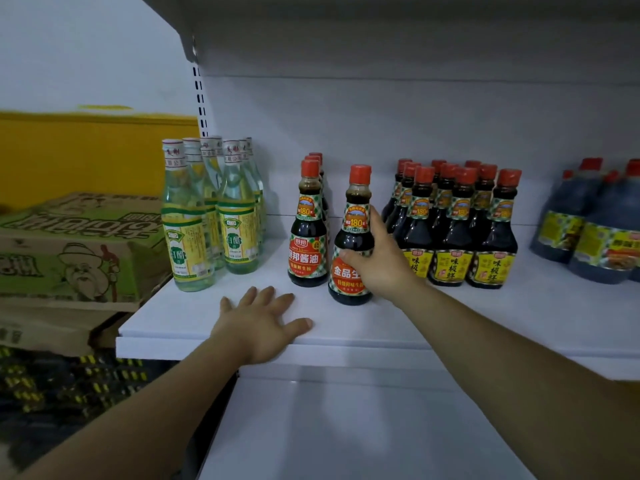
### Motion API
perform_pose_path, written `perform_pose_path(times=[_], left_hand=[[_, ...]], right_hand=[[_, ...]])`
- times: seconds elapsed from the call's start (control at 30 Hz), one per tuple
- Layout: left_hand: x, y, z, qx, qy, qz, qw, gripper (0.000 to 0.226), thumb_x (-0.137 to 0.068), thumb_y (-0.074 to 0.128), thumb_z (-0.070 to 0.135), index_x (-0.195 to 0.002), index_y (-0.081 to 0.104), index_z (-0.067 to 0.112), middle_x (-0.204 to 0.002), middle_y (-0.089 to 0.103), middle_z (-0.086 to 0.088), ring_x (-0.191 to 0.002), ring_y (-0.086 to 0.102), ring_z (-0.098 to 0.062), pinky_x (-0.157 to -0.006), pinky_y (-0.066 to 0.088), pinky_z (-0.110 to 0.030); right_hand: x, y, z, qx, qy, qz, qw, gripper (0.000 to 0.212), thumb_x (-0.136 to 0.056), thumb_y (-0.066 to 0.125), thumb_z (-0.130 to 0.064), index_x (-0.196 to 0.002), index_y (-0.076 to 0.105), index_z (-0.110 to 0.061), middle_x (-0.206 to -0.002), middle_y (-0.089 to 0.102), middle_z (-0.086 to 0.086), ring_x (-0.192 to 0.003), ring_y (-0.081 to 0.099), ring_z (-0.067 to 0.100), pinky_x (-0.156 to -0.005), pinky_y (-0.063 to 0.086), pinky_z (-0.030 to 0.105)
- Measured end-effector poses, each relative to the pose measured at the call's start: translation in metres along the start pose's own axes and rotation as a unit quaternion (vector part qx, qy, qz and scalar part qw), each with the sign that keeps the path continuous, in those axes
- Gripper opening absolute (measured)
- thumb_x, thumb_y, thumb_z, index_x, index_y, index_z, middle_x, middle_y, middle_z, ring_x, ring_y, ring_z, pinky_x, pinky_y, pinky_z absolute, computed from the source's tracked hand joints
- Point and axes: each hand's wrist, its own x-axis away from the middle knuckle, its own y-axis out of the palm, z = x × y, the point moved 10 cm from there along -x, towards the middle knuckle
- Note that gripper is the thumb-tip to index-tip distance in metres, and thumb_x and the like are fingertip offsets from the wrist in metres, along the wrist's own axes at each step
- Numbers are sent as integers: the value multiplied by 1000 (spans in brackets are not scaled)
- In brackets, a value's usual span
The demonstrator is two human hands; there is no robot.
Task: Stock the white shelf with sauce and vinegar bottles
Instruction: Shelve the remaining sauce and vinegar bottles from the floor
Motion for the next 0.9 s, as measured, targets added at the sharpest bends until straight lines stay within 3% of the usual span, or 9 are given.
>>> perform_pose_path(times=[0.17, 0.3, 0.4, 0.53, 0.67, 0.9], left_hand=[[-1, 0, 0, 0, 1, 3, 1000, 73, -85, 15, 76, -149, 11, 42, -161, 4, 5, -148, 1, -20, -115, 4, -56], [-2, 0, 0, -4, 2, 7, 1000, 73, -84, 15, 77, -148, 11, 43, -160, 5, 6, -147, 2, -20, -115, 6, -55], [-2, 1, 0, -4, 1, 9, 1000, 73, -83, 15, 77, -148, 11, 43, -160, 6, 6, -147, 2, -20, -115, 7, -55], [-2, 0, 1, -2, 1, 14, 1000, 72, -84, 15, 77, -147, 13, 44, -160, 7, 7, -147, 3, -19, -115, 8, -55], [-2, 0, 1, -3, 0, 18, 1000, 72, -83, 15, 77, -147, 14, 44, -160, 9, 7, -147, 3, -18, -115, 8, -54], [-3, 1, 0, -11, 2, 25, 1000, 74, -81, 13, 79, -146, 14, 45, -159, 9, 8, -146, 5, -17, -115, 12, -51]], right_hand=[[-27, -1, 20, 16, 14, 23, 1000, 90, -89, 67, -30, -151, 4, -46, -147, 39, 3, -131, 45, 28, -108, 39, 54], [-36, -1, 26, 91, 4, 48, 995, 83, -97, 55, -34, -154, -5, -35, -154, 30, 7, -137, 37, 31, -110, 35, 48], [-35, 5, 24, 190, -23, 59, 980, 80, -101, 46, -33, -153, -14, -26, -158, 19, 10, -134, 38, 32, -103, 38, 42], [-43, 14, 25, 243, -50, 48, 967, 79, -102, 42, -36, -151, -20, -28, -159, 11, 11, -127, 45, 35, -98, 41, 42], [-65, 19, 38, 248, -31, 35, 968, 82, -102, 43, -34, -149, -24, -31, -158, 14, 13, -125, 48, 34, -96, 42, 40], [-86, 30, 68, 310, -16, 20, 950, 92, -96, 53, -15, -151, -20, -32, -141, 32, 21, -113, 52, 39, -92, 45, 44]])
